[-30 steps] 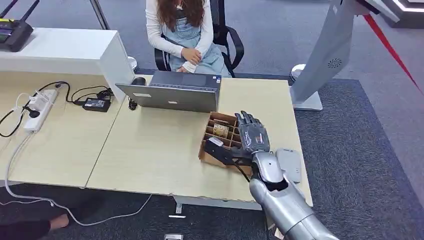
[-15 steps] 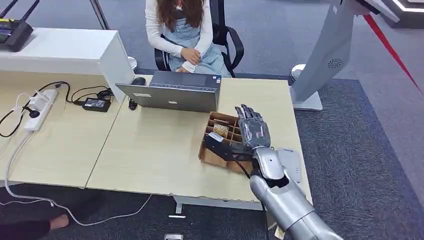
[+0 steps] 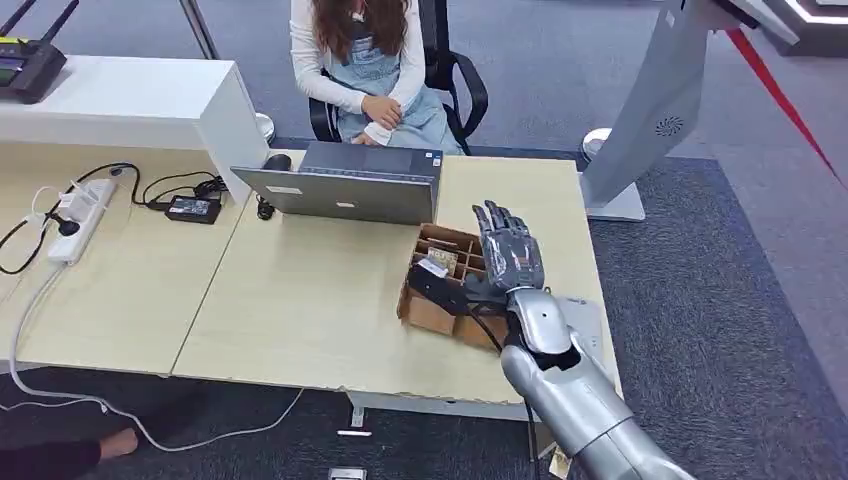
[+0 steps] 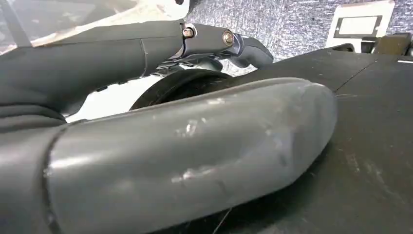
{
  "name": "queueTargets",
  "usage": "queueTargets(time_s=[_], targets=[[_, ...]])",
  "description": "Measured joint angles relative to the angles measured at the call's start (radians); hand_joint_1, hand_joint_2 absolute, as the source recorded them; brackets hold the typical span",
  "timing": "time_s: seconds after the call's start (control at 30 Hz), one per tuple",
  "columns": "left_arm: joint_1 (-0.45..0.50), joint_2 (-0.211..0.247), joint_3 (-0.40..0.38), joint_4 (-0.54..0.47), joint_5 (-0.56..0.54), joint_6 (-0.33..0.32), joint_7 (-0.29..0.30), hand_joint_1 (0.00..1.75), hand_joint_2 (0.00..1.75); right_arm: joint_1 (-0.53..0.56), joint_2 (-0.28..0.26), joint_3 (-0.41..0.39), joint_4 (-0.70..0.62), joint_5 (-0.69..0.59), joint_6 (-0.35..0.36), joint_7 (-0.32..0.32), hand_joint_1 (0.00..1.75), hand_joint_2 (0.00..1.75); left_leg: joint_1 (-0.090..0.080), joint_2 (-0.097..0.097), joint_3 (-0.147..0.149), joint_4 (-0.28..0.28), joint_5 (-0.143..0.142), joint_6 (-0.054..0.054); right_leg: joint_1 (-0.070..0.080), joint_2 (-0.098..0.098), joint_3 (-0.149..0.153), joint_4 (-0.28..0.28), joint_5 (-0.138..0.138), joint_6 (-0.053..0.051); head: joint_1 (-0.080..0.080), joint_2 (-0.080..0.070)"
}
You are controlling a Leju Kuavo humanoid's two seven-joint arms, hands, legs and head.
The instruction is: Pass the card to the sensor for recognition and then transmit it.
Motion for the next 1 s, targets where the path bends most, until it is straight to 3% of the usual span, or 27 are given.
queueTargets(time_s=[0.37,0.8,1.0], targets=[[0.0,0.0,0.0,0.0,0.0,-0.002,0.0,0.0,0.0,0.0,0.0,0.0,0.0,0.0,0.0,0.0,0.23,1.75,0.0,0.0,0.0,0.0,0.0,0.0,0.0,0.0,0.0,0.0,0.0,0.0,0.0,0.0],[-0.003,-0.002,0.0,0.0,-0.01,-0.011,0.0,0.0,0.0,-0.006,0.002,0.001,0.034,0.014,0.0,0.018,0.4,1.75,0.0,0.0,0.0,0.0,0.0,0.0,0.0,0.0,0.0,0.0,0.0,0.0,0.0,0.0],[-0.005,-0.002,-0.005,0.0,-0.021,-0.015,-0.001,0.0,0.0,-0.008,-0.01,-0.007,0.054,0.02,0.014,0.054,0.35,1.75,0.0,0.0,0.0,0.0,0.0,0.0,0.0,0.0,0.0,0.0,0.0,0.0,0.0,0.0]])
